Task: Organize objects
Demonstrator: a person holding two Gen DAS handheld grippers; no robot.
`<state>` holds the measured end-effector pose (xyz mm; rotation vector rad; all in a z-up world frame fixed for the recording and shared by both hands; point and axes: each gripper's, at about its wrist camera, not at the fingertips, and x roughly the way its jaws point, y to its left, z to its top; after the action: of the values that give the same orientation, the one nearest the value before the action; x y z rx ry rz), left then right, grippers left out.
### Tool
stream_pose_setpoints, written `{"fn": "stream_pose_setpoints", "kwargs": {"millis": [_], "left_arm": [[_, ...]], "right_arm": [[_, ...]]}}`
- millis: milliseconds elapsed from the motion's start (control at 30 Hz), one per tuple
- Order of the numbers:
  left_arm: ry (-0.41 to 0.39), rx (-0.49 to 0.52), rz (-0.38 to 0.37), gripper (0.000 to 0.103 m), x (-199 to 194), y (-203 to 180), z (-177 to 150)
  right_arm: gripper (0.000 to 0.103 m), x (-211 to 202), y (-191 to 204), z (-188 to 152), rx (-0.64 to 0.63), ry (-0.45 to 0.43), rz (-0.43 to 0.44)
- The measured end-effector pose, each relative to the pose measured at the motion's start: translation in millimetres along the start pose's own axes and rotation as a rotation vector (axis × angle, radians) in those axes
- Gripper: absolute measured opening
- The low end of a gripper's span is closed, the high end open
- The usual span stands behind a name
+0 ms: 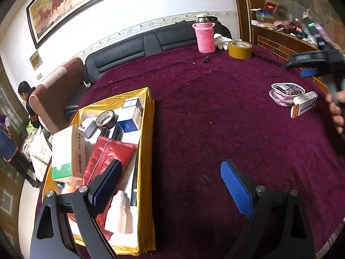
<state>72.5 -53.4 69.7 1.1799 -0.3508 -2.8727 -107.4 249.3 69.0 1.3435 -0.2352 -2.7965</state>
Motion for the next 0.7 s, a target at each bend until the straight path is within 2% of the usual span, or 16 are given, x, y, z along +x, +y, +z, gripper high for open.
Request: {"fn": "stream_pose_setpoints", "kwargs": {"millis": [167,200,300,367,500,533,567,633,700], "left_arm": [[-0.01,-0.005,0.012,0.092,-8,8,-3],[-0.011,-0.011,0.013,0.092,-8,11,-4],[-0.008,-0.043,0.004,0.092,-7,20,-5],[0.0,-0.068,-0.018,0.092,-5,24,-6],[0.001,-0.095,-0.07,0.092,-6,28,-10],[0.0,-0.1,-0.087,0.092,-7,28,-11],[-0.001,-0.106,-0.11,0.092,-8,28,-11],[0.007,-0.106,-0.181,0.093,-8,24,-13],[0.021,-0.097,-0.238,0.093,-5,16,-14]], "right_arm": [[0.091,52,28,-2,-0.072,0.146,-0.092],[0.091,53,36,-6,-0.088,0.16,-0.068],[0.091,49,74,-28,-0.133,0.26,0.176],[0.093,42,100,-44,-0.213,0.273,0.212],[0.092,15,147,-79,-0.314,0.34,0.448],[0.092,4,151,-83,-0.318,0.322,0.469],[0.092,-12,150,-86,-0.321,0.267,0.469],[0.092,-41,137,-86,-0.307,0.155,0.417],[0.093,-65,111,-83,-0.256,0.059,0.309]]}}
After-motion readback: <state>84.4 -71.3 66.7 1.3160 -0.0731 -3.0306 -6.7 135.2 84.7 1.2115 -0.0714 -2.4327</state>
